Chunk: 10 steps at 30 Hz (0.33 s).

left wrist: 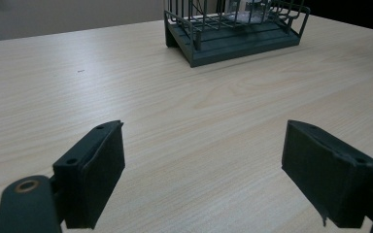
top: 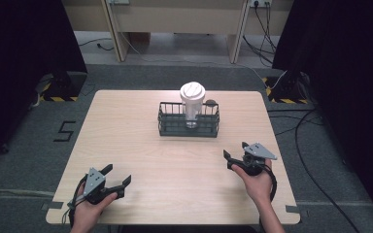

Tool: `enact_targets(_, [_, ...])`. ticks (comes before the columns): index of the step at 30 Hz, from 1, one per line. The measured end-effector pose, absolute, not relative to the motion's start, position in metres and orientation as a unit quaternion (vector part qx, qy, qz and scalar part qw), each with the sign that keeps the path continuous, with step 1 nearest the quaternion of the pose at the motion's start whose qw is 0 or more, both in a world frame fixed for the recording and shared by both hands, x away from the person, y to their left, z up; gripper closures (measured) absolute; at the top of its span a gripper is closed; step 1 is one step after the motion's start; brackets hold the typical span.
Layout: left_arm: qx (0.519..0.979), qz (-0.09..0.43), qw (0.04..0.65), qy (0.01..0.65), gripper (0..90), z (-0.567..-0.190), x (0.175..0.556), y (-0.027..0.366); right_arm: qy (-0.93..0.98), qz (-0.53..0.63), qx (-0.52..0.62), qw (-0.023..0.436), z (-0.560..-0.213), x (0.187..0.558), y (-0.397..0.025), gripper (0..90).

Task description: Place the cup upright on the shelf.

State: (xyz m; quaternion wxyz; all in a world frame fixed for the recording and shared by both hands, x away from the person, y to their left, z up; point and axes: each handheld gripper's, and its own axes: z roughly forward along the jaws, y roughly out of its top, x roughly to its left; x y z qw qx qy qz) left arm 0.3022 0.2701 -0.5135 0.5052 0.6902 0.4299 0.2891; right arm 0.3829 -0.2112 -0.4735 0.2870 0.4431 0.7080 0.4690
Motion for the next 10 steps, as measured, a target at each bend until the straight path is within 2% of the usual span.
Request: enact_targets(10, [0.691,0.290,0.502,0.431,15.1,-0.514,0.303,0.270,0.696,0.487,0.446,0.284,-0.486,0.367,-0.220,22.0])
